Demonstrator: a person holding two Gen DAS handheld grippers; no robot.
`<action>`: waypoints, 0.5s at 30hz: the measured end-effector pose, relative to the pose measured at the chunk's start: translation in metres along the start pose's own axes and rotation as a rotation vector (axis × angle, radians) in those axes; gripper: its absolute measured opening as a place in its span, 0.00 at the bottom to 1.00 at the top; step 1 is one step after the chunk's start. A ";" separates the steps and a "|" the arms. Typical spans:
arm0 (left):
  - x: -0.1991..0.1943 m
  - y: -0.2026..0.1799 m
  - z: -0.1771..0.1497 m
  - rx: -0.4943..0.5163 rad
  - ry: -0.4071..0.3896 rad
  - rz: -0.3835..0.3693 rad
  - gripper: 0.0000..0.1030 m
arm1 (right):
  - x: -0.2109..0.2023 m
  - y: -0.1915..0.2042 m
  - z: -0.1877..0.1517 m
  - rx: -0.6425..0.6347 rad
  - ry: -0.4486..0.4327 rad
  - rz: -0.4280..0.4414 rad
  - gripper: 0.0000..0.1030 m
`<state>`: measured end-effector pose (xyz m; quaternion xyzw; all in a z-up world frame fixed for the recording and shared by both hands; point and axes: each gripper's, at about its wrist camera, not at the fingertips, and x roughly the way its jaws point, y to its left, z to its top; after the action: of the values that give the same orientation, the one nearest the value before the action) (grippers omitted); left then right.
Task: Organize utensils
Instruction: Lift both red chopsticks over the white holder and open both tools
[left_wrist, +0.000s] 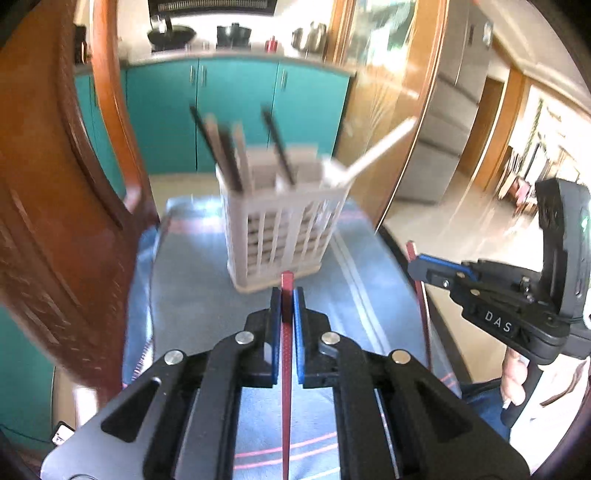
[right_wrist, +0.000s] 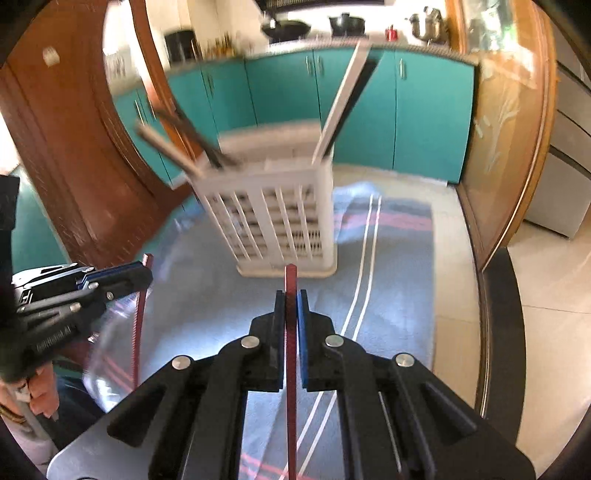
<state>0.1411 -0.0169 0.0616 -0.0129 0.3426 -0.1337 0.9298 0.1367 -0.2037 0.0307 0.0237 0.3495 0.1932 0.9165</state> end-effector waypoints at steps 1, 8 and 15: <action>-0.012 -0.002 0.006 0.004 -0.028 -0.002 0.07 | -0.010 -0.001 0.002 0.000 -0.019 0.002 0.07; -0.076 -0.018 0.054 0.042 -0.189 -0.005 0.07 | -0.080 0.001 0.043 0.023 -0.184 0.025 0.07; -0.119 -0.032 0.139 0.082 -0.359 0.041 0.07 | -0.130 0.002 0.130 0.054 -0.402 0.003 0.07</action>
<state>0.1353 -0.0259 0.2470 0.0086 0.1658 -0.1244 0.9782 0.1318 -0.2382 0.2107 0.0868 0.1645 0.1767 0.9665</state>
